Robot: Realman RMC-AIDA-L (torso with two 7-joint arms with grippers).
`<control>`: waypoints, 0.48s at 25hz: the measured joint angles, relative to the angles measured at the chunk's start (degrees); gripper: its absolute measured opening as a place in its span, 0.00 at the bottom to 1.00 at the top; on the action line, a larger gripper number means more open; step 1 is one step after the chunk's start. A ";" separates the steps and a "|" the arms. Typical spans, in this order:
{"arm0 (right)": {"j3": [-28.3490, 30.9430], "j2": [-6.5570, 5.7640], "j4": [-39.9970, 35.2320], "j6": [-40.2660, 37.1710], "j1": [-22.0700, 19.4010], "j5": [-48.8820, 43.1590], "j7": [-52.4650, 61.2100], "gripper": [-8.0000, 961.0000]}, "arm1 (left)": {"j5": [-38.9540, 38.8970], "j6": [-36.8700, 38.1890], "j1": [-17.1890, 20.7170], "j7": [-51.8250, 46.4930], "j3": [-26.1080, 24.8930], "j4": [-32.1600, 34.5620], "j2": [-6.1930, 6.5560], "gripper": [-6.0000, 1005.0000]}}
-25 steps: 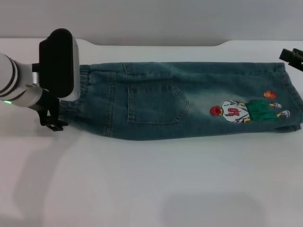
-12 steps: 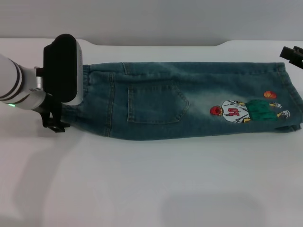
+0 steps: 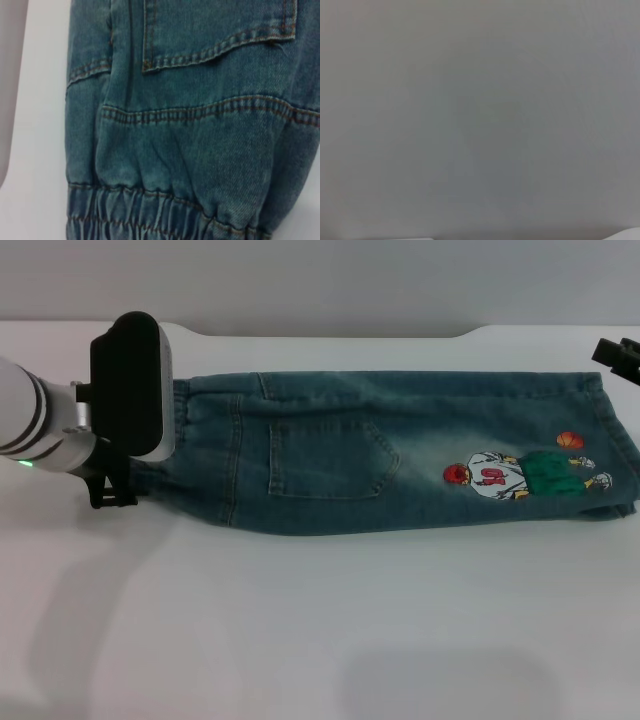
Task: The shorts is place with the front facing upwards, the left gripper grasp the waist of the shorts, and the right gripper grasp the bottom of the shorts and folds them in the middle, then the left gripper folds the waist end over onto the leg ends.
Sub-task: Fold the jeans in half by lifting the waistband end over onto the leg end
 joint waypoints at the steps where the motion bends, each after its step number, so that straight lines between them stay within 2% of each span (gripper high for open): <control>1: 0.00 0.00 0.01 -0.01 0.00 0.15 0.00 0.47 | 0.03 -0.13 -0.01 -0.01 0.05 -0.21 0.00 0.55; 12: -0.47 -0.11 0.18 0.03 -0.04 1.17 0.00 0.47 | 0.54 -2.09 0.19 -0.02 0.15 -0.81 0.00 0.20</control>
